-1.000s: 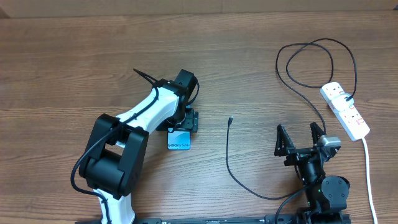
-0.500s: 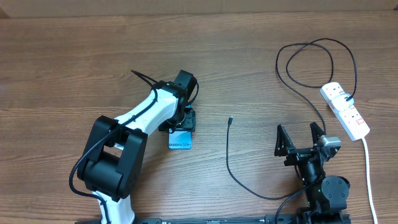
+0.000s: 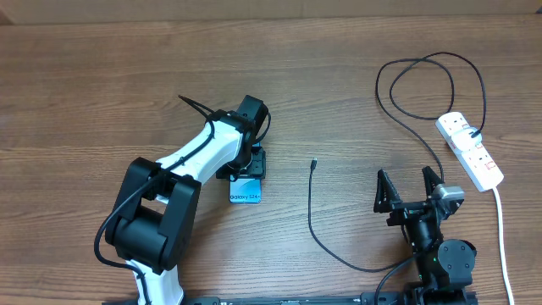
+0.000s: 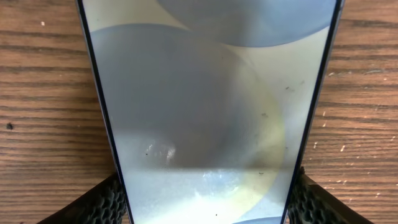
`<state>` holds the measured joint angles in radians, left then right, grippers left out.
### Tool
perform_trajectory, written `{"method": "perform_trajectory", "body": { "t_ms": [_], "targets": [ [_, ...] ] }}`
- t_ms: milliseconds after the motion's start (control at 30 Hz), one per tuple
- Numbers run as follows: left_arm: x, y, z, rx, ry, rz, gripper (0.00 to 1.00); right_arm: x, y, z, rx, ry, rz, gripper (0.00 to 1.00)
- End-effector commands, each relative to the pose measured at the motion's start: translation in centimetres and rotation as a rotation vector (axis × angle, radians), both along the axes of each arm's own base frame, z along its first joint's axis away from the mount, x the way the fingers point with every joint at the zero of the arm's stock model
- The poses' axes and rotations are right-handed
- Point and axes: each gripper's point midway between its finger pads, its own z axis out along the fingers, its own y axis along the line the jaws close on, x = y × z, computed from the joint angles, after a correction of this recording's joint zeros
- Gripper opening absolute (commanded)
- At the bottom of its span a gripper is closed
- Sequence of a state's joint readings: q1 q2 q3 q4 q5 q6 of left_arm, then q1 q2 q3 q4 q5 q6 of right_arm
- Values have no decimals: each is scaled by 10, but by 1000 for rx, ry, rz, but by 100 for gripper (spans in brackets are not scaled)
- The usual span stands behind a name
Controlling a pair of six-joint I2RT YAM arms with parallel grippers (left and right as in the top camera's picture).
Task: Plug charger to phone and switch on socket
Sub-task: 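Lower the left gripper and grasp the phone's bottom edge, then lift the phone with the left gripper and tilt it upright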
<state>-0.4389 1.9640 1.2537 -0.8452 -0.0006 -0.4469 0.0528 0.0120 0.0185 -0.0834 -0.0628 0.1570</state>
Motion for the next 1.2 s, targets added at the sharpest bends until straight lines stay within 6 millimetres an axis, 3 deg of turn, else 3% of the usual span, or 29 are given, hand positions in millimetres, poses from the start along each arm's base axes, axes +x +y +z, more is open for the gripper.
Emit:
{"method": "perform_trajectory", "body": {
  "t_ms": [0, 533, 1167],
  "targets": [
    [-17, 18, -28, 72, 97, 35, 60, 0, -2, -2, -5, -2, -10, 100],
    [9, -4, 35, 17, 104, 36, 57, 0, -2, -2, -5, -2, -10, 100],
    [-3, -11, 90, -11, 197, 21, 56, 0, -2, -2, -5, -2, -10, 100]
  ]
}}
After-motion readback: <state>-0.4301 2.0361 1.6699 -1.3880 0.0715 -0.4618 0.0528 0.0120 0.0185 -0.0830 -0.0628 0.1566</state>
